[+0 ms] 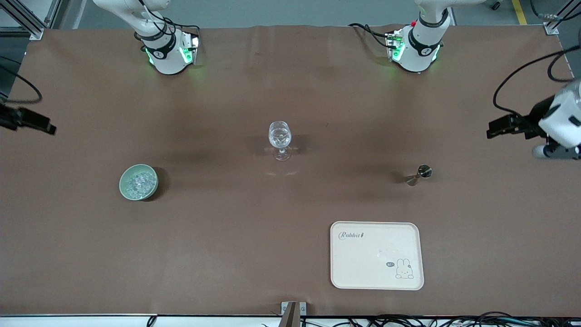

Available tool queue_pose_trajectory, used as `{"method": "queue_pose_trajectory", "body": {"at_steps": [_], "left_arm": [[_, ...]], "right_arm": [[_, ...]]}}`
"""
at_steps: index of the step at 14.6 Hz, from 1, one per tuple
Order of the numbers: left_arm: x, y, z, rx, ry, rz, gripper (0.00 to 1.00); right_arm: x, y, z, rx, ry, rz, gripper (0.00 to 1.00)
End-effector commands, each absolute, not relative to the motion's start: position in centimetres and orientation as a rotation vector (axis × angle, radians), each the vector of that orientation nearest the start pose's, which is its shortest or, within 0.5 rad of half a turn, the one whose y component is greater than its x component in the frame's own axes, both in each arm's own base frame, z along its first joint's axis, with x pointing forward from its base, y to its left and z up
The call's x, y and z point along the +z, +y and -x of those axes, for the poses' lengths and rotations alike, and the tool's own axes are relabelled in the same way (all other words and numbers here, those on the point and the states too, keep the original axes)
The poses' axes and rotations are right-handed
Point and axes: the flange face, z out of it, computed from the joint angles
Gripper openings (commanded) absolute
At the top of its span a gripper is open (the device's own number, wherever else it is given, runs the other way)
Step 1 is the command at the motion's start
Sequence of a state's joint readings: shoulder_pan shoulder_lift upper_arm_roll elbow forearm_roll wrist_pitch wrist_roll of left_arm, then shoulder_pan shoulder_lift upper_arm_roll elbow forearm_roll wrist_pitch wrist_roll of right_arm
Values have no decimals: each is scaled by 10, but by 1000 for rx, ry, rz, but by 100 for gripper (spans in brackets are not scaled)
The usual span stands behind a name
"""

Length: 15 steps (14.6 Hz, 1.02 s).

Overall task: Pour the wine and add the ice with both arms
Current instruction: 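Reach the right gripper to the ice bowl while the left gripper reaches the jigger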

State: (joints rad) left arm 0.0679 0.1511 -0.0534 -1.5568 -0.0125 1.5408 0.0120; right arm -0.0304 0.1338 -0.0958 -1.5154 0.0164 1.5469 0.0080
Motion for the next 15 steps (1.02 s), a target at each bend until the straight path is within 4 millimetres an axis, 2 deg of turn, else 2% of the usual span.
{"method": "queue_pose_trajectory", "body": {"at_steps": [1,2,4,5,9,13,15], "left_arm": [[512,37,-606,348,-75,3161,100],[495,54,-610,387,-141,3165,100],[460,69,-619,419,-237,3161,100],[443,88,-620,447,-377,3183,100],[368,110,-628,669,-792,3265,99],[299,116,-630,977,-1379,3167,95],[269,113,-630,1094,-1484,3133,94]], "right_arm": [[514,-69,-601,176,200,3121,100],[491,-69,-606,169,202,3123,100],[451,-69,-611,159,205,3123,100],[431,-69,-611,143,210,3124,100],[364,-55,-600,64,238,3082,100],[303,-40,-595,51,250,3093,100],[283,-32,-590,6,235,3100,97]]}}
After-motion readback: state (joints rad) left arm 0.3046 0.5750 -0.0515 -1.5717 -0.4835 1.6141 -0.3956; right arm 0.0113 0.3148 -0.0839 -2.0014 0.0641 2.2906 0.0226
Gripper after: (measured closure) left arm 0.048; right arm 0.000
